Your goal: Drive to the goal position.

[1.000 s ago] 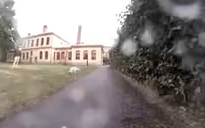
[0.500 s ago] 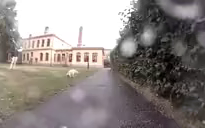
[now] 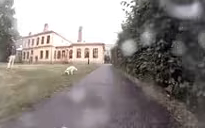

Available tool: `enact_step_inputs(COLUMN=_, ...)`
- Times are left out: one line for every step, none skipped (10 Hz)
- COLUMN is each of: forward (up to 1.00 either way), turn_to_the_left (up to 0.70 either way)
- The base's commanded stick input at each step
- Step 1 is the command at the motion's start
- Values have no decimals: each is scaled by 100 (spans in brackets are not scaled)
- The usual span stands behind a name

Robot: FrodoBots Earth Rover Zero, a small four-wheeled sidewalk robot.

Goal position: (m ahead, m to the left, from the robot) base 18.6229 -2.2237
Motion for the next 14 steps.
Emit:
enact_step_inputs(forward=85, turn_to_the_left=0)
enact_step_inputs(forward=85, turn_to_the_left=-3)
enact_step_inputs(forward=85, turn_to_the_left=-8)
enact_step_inputs(forward=85, turn_to_the_left=-34)
enact_step_inputs(forward=85, turn_to_the_left=-34)
enact_step_inputs(forward=85, turn_to_the_left=-34)
enact_step_inputs(forward=85, turn_to_the_left=-34)
enact_step_inputs(forward=85, turn_to_the_left=-34)
enact_step_inputs(forward=85, turn_to_the_left=-31)
enact_step_inputs(forward=85, turn_to_the_left=0)
enact_step_inputs(forward=85, turn_to_the_left=0)
enact_step_inputs(forward=85, turn_to_the_left=0)
enact_step_inputs(forward=85, turn_to_the_left=0)
enact_step_inputs(forward=85, turn_to_the_left=0)
